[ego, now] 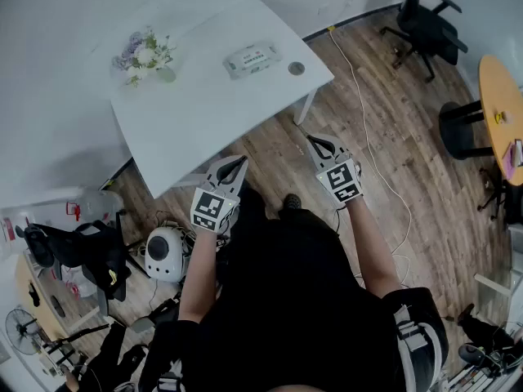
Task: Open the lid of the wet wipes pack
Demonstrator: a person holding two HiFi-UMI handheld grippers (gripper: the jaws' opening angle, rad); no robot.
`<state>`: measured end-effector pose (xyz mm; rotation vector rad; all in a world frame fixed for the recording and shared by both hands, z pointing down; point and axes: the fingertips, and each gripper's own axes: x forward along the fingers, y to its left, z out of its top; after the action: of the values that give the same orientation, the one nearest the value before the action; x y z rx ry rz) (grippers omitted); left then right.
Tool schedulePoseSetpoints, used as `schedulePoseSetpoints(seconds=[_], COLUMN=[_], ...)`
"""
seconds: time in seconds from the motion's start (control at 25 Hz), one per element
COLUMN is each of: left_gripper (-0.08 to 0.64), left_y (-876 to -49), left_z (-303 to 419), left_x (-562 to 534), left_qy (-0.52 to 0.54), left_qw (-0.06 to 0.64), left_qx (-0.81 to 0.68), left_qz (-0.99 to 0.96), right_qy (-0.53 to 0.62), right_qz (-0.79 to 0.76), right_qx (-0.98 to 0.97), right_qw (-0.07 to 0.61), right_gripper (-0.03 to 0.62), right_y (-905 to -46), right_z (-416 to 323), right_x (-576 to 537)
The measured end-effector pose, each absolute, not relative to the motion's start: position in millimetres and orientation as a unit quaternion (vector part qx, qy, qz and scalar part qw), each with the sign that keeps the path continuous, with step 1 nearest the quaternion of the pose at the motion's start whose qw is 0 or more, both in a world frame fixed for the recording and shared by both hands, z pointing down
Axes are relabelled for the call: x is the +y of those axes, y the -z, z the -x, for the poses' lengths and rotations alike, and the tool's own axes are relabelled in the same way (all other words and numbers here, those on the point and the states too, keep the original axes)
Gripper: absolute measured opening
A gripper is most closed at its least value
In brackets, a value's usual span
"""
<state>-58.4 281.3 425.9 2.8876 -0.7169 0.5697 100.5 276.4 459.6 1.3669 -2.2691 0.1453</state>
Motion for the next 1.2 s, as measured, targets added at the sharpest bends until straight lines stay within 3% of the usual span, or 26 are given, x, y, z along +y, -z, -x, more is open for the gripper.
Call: schedulePoseSetpoints(seconds=[1.2], left_gripper=[0.023], left_y=[-426.4], left_z=[59.8], left_x=[339.3], left_qy=[-0.193], left_qw=[0.062], left_qx=[-0.296], left_qz=[-0.933], right_qy=[-0.049], right_qz=[-0.447], right_qx=[-0.863], right_qw=[0.229], right_gripper=[0.017], right_y=[-468.0], right_z=[-98.4], right_x=[338.7])
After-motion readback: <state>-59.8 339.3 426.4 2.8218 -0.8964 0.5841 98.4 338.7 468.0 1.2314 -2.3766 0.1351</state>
